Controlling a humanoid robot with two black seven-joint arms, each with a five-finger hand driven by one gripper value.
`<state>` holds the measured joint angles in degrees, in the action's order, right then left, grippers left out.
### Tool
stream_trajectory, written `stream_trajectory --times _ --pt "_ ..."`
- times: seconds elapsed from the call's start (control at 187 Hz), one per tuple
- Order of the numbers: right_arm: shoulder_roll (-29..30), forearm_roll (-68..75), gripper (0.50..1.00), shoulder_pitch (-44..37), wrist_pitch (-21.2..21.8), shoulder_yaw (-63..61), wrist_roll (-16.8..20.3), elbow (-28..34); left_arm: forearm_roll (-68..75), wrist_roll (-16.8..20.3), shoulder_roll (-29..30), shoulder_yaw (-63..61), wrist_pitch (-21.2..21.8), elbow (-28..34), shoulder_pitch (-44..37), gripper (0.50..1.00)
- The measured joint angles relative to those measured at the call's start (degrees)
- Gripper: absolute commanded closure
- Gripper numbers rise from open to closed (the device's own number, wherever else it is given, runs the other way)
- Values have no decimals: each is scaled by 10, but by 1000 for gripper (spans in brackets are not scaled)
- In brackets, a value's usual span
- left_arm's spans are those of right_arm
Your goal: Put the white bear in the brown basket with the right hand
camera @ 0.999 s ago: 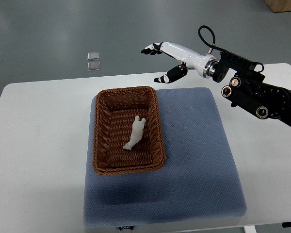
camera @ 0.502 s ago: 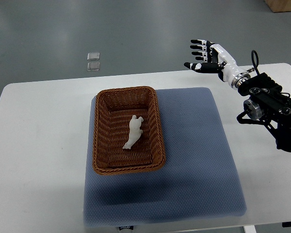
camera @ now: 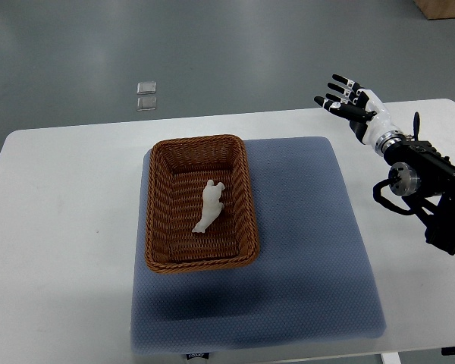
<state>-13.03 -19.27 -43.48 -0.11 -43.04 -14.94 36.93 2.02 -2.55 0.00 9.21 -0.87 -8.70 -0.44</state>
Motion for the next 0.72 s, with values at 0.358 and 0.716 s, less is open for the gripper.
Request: stream_trajectory --times 0.358,0.716 --pt "14 19 572 30 2 -63 -4 1 0 0 0 0 0 0 0 500" --pt "20 17 572 36 2 -71 -25 1 0 0 0 0 0 0 0 500"
